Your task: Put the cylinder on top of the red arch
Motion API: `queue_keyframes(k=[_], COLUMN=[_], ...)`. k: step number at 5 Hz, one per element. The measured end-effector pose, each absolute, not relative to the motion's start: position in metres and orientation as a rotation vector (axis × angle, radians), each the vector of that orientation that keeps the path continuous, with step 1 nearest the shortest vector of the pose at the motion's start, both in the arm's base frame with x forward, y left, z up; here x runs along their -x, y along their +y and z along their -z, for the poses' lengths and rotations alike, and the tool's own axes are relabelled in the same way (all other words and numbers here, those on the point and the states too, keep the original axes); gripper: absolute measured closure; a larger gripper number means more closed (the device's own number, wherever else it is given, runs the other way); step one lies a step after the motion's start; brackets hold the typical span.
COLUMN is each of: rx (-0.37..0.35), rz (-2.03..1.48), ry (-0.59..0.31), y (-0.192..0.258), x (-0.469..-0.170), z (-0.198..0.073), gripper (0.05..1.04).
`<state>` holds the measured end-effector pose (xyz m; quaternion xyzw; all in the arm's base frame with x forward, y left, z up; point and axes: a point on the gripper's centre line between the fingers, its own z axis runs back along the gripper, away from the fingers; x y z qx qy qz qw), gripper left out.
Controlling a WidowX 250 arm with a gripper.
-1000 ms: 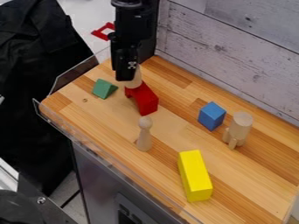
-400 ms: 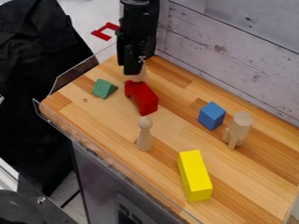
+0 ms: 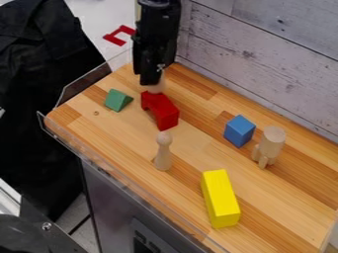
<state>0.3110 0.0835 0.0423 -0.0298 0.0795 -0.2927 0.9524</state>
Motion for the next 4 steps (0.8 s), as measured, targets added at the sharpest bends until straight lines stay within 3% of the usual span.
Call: queue_keyframes(k=[2,3,4], rx=[0.055,0.049,0.047], rz=[0.605,0.608,0.597], ry=[0.166,0.175,0.176], y=[0.08,0.078,0.0773], x=[-0.2985,-0.2983,-0.2994], z=[-0.0432,-0.0434,-0.0447], gripper=[0.597,0.516,0.211])
